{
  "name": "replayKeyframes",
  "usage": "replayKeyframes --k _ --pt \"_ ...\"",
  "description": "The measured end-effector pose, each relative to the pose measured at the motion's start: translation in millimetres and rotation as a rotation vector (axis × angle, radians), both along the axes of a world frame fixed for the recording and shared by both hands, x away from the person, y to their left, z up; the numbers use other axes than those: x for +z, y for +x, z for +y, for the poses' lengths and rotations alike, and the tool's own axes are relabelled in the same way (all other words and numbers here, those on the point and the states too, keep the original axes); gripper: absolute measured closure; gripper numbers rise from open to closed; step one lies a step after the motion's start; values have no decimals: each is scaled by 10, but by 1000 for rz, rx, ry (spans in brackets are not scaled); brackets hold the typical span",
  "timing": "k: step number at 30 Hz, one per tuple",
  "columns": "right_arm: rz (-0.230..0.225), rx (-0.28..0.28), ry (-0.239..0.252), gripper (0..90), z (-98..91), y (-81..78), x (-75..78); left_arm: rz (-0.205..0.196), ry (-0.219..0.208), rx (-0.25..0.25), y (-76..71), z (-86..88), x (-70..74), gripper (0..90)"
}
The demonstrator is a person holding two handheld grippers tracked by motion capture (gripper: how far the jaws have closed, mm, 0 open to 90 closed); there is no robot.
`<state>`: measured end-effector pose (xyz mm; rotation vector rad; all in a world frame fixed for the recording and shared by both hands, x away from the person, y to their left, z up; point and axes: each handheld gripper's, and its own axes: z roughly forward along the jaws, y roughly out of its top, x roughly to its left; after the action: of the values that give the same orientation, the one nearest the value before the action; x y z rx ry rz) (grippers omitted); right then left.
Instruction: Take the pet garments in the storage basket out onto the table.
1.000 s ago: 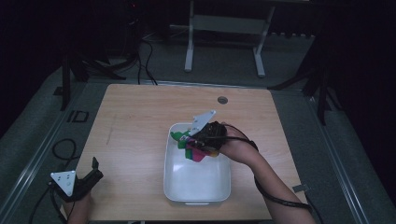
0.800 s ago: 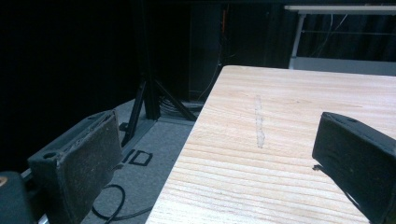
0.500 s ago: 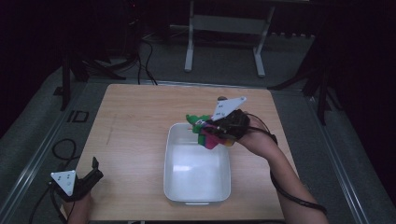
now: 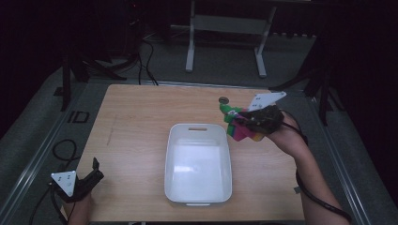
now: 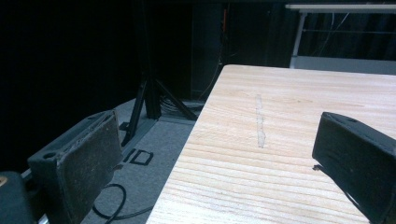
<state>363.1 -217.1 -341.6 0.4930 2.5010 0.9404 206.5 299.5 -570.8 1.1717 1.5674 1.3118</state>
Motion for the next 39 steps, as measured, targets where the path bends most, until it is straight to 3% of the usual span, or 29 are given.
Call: replayKeyframes --k 1,7,13,24,32,39 --pt "1 -29 4 753 -132 18 -13 0 0 0 0 0 0 19" --pt "15 -114 10 752 -468 104 -96 3 -2 2 3 -1 0 19" --pt "38 -154 17 752 -591 172 -237 2 1 3 0 -2 -1 19" --pt "85 -191 34 751 -552 364 -624 3 -1 4 1 -1 0 19" --pt "152 -217 39 750 -524 499 -1120 4 -2 3 5 -2 0 19" --pt "195 -238 20 750 -498 561 -1438 5 0 4 3 -3 0 19"
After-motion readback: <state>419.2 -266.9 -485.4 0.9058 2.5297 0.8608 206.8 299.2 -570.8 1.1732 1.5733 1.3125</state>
